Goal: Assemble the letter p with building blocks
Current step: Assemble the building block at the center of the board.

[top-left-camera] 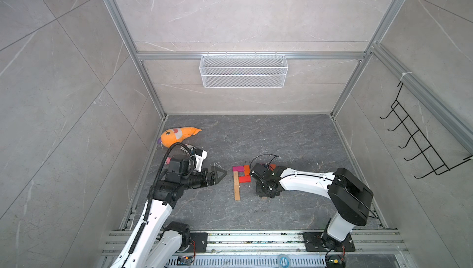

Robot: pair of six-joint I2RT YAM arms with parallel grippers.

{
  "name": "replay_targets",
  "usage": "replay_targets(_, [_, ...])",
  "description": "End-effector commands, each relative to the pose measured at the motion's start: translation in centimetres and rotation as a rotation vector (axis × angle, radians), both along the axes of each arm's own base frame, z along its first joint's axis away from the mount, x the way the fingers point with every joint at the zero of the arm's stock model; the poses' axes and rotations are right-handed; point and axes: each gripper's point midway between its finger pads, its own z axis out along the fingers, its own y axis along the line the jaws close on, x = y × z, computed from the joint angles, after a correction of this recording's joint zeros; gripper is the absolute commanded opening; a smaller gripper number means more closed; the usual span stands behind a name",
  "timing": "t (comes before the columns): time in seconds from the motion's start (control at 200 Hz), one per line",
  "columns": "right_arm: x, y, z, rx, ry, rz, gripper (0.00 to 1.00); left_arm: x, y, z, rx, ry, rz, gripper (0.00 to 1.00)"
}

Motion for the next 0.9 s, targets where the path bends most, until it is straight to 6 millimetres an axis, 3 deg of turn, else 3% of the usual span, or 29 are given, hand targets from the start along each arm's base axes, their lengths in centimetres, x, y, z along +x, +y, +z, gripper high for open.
replay_targets(0.0, [0.56, 0.75, 0.06, 0.018, 0.004, -0.013, 0.19, -0.21, 0.06, 0.10, 0.005, -0.013, -0.010, 0.95])
replay_targets(0.894, [1.20, 0.28, -0.22, 0.000, 0.023, -0.045, 0.23, -0.47, -0.14, 0.46, -0.014, -0.024, -0.022, 0.97])
